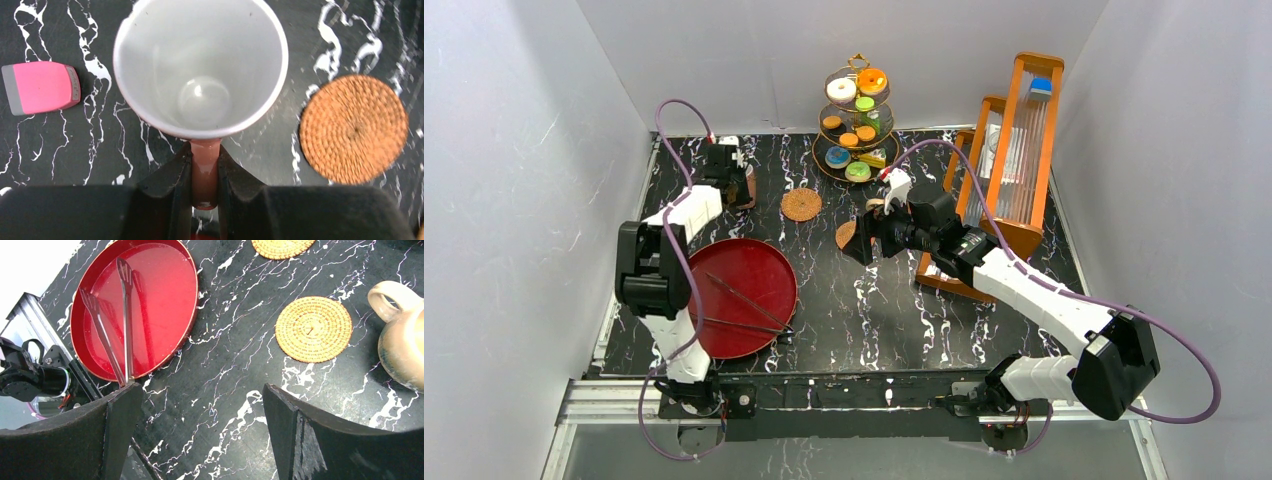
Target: Serve the afternoon tea
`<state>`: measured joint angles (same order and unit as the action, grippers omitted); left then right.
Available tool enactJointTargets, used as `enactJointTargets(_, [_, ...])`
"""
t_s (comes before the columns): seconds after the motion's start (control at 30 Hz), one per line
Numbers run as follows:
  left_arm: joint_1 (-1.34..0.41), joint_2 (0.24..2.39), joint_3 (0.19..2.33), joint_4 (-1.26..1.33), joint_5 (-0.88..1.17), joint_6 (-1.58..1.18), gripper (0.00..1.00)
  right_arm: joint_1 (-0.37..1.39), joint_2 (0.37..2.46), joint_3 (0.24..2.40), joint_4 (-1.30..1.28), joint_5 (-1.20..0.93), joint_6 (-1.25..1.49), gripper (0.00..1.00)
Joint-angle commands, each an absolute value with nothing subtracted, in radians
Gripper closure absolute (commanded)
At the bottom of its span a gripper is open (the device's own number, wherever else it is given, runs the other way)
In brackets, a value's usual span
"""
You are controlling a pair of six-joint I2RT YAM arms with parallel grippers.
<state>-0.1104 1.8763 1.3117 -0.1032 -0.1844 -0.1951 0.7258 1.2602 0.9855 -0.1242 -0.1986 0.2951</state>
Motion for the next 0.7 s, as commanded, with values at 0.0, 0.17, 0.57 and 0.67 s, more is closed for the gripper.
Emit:
enactJointTargets(0.0, [-0.112,1.701,1.258,0.017,-0.055,-0.089,1.0,0.721,1.226,1.013,-0.076,-0.185,0.284,0.01])
enactJointTargets(0.17, [-0.115,1.617,1.188,0.082,0.095,-0.045,1.0,0.721,1.206,0.994,-0.075,-0.18,0.288,0.01])
enactJointTargets(0.57, [-0.174,1.56,0.972,0.447,0.351,0.029,1.0,0.72,1.179,0.997,-0.082,-0.162,0.284,0.01])
enactJointTargets(0.67, [-0.204,1.599,0.966,0.492,0.361,0.034,1.0,0.72,1.173,0.992,-0.081,-0.157,0.283,0.01])
